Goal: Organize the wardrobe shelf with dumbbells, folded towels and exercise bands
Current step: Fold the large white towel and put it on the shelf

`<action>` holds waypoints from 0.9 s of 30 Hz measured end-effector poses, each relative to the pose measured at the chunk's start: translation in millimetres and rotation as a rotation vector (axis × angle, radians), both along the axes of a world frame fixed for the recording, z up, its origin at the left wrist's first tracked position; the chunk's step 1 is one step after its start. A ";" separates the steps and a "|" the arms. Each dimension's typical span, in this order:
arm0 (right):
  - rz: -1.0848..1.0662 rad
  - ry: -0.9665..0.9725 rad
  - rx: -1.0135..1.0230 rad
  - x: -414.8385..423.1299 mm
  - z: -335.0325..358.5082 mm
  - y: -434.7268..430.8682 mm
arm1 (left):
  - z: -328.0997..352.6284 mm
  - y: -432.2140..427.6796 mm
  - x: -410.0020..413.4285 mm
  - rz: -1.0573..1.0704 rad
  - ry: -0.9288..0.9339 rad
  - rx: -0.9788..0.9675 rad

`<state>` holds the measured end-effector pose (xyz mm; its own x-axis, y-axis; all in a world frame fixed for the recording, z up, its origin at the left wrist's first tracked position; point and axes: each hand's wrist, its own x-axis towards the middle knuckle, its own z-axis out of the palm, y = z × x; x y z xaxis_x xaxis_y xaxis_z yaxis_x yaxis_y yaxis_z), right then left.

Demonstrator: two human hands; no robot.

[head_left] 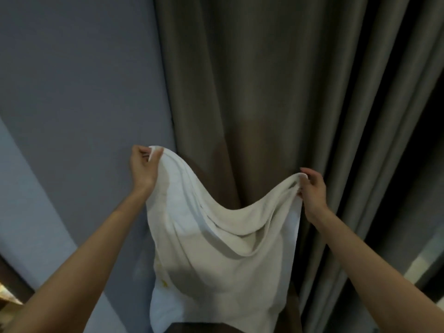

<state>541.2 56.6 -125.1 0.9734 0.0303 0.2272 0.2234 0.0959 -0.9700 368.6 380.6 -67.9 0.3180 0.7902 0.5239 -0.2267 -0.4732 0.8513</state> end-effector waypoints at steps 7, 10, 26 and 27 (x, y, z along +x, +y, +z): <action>-0.051 0.293 -1.086 -20.2 -83.1 -42.6 | -6.3 -30.4 -9.5 -0.112 -0.006 0.107; 0.294 -0.018 -1.178 -51.9 -73.0 -7.9 | -3.6 -44.6 -5.9 -0.238 0.044 0.181; 0.223 -0.636 -0.540 -83.9 17.9 64.9 | 29.4 -83.7 -12.6 -0.397 0.041 0.250; 0.233 -0.634 -0.503 -80.1 26.9 62.6 | 29.2 -82.3 -12.5 -0.390 0.046 0.233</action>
